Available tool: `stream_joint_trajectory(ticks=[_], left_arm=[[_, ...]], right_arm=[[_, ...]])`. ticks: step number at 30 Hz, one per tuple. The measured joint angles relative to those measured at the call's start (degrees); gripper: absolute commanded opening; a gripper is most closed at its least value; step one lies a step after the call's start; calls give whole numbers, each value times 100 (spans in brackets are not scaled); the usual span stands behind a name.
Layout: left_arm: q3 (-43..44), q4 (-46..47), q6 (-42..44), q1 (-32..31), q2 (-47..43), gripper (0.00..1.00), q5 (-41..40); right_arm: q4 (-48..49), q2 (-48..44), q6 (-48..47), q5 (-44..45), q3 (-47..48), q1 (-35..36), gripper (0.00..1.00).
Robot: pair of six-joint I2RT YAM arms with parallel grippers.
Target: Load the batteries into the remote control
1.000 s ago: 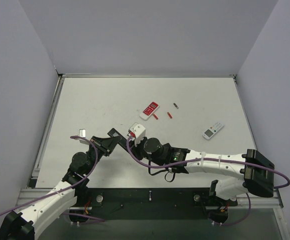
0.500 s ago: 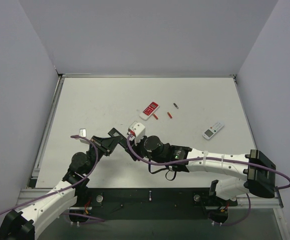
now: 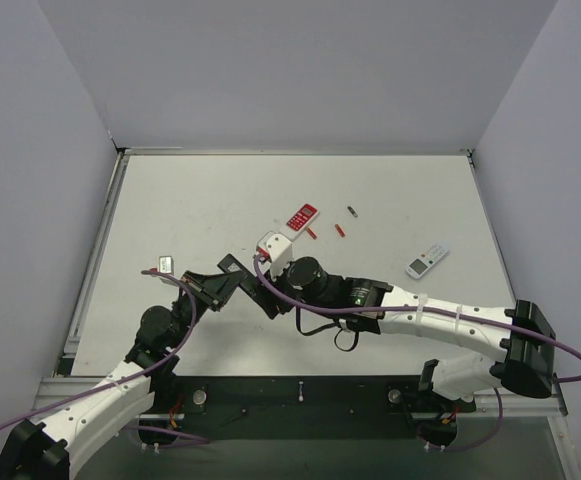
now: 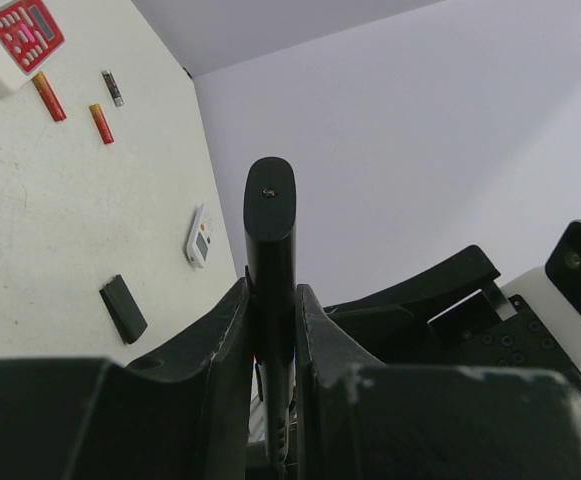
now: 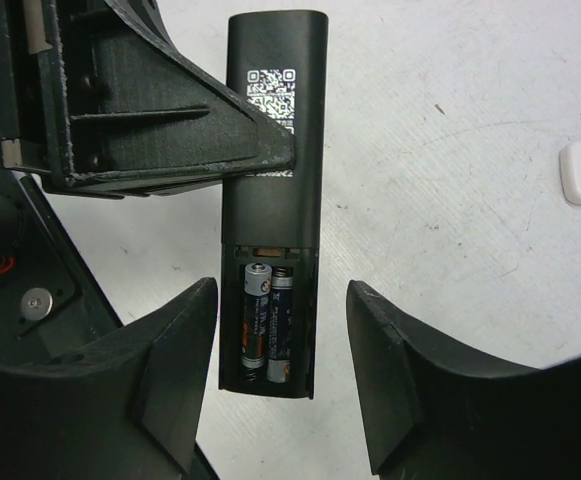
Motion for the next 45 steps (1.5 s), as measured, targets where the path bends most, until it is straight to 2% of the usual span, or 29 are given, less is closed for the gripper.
stream_joint_trajectory(ticks=[4, 8, 14, 25, 45], left_arm=[[0, 20, 0, 0, 42, 0, 50], [0, 28, 0, 0, 90, 0, 79], [0, 28, 7, 0, 142, 0, 155], [0, 28, 68, 0, 173, 0, 229], [2, 28, 111, 0, 260, 0, 289]], right_arm=[[-476, 0, 0, -195, 380, -4, 48], [-1021, 2, 22, -341, 863, -4, 37], [-1794, 201, 201, -463, 1635, -105, 27], [-2726, 890, 455, -826, 2072, -306, 26], [-2892, 1163, 476, -1069, 2197, -306, 19]])
